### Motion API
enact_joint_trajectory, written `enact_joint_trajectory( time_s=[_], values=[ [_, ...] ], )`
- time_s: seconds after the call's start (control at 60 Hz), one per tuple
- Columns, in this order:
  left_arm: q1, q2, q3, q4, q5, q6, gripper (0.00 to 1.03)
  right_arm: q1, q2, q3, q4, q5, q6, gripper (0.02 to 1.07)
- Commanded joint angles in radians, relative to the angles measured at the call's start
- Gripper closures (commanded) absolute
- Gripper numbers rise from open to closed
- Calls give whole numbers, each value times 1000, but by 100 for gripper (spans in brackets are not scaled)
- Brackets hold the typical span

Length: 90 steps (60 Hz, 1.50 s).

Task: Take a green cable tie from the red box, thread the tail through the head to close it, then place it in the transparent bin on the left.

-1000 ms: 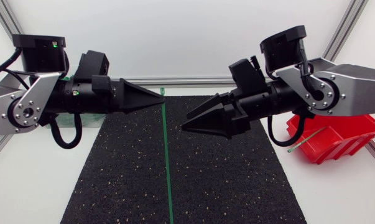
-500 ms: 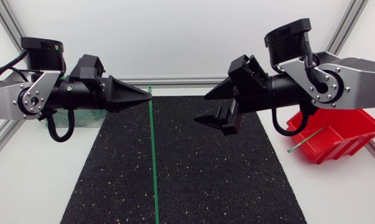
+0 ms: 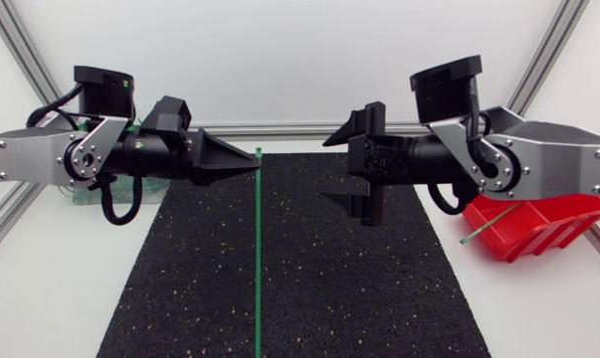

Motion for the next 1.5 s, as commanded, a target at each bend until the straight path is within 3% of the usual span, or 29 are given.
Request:
enact_joint_trajectory(
  time_s=[0.0, 0.117, 0.35, 0.5, 0.667, 0.883, 1.283, 1.367, 1.483],
  values=[
    [2, 15, 30, -2, 14, 5, 99, 27, 20, -81, 129, 15, -166, 5],
    [17, 17, 28, 1, 15, 8, 99, 40, 17, -101, 235, 14, -262, 5],
    [19, 32, 33, -2, 15, 10, 99, 42, -20, -62, 249, -126, -433, 5],
    [19, 37, 43, -14, 15, 3, 99, 93, -51, -116, 259, -131, -589, 5],
    [26, 63, 71, -55, 23, 2, 99, 183, -60, -236, 493, -143, -603, 5],
    [32, 70, 72, -63, 32, 2, 99, 314, -60, -386, 626, -92, -750, 5],
    [34, 78, 72, -66, 32, 2, 99, 449, -115, -513, 629, -54, -765, 8],
    [34, 81, 72, -66, 32, 3, 99, 479, -138, -539, 623, -60, -759, 18],
    [32, 83, 74, -66, 32, 3, 99, 514, -159, -570, 628, -66, -738, 23]
  ],
)
